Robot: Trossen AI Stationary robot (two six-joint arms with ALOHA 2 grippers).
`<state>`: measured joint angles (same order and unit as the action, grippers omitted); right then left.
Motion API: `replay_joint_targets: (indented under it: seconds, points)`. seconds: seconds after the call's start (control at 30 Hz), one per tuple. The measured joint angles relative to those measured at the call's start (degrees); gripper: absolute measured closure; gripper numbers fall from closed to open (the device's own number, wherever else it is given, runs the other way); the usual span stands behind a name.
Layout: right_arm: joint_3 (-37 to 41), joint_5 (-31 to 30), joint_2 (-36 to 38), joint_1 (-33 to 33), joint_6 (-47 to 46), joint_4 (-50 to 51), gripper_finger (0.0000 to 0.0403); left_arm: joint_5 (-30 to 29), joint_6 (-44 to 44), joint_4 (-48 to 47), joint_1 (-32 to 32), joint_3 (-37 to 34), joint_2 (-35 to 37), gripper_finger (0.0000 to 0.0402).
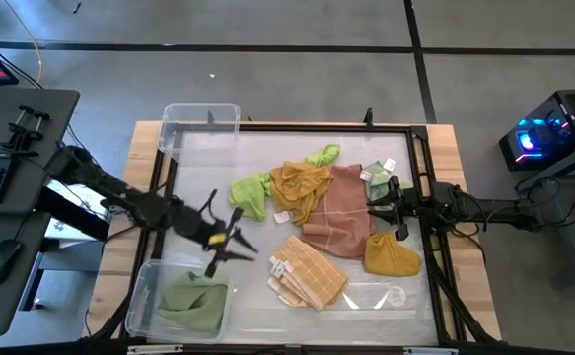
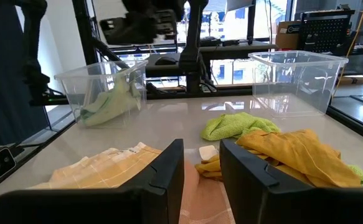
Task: Sort towels by color in basket
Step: Put the yellow towel into the top transparent bin
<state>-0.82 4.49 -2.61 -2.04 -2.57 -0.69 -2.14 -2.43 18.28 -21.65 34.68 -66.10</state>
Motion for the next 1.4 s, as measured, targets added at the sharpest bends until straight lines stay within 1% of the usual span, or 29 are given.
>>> replay_joint_targets:
  seconds: [0.1, 0.23, 0.33, 0.43, 0.53, 0.67, 0.77, 0.83, 1.03, 1.23, 1.4]
  points:
    - [0.0, 0.0, 0.0, 0.0, 0.0, 0.0, 0.0305, 0.4, -3.1, 0.6, 3.9, -0.2, -2.9, 0.0319]
    - [0.0, 0.0, 0.0, 0.0, 0.0, 0.0, 0.0305, 0.5, -6.8, 8.4, 7.5, -0.1, -7.9, 0.0319]
    - [0.0, 0.0, 0.0, 0.0, 0.0, 0.0, 0.0305, 1.8, -5.6, 13.1, 8.9, -0.2, -10.1, 0.0319]
    - [0.0, 0.0, 0.0, 0.0, 0.0, 0.0, 0.0305, 3.5, -4.9, 15.3, 9.7, -0.4, -10.4, 0.0319]
    - [0.0, 0.0, 0.0, 0.0, 0.0, 0.0, 0.0305, 3.6, -4.7, 21.8, 10.6, -4.4, -10.1, 0.0319]
    - [0.0, 0.0, 0.0, 0.0, 0.0, 0.0, 0.0305, 3.5, -0.4, 37.6, 12.5, -11.7, -9.9, 0.0319]
    - [0.0, 0.0, 0.0, 0.0, 0.0, 0.0, 0.0305, 3.2, 2.6, 42.4, 13.0, -15.4, -10.0, 0.0319]
    - [0.0, 0.0, 0.0, 0.0, 0.0, 0.0, 0.0305, 3.0, 2.8, 43.0, 13.1, -16.5, -10.0, 0.0319]
    - [0.0, 0.0, 0.0, 0.0, 0.0, 0.0, 0.0305, 3.2, 4.8, 42.1, 12.2, -16.7, -10.0, 0.0319]
    - [0.0, 0.0, 0.0, 0.0, 0.0, 0.0, 0.0305, 3.3, 2.9, 40.0, 10.5, -16.7, -10.0, 0.0319]
    - [0.0, 0.0, 0.0, 0.0, 0.0, 0.0, 0.0305, 3.2, 4.6, 41.5, 9.6, -16.7, -10.0, 0.0319]
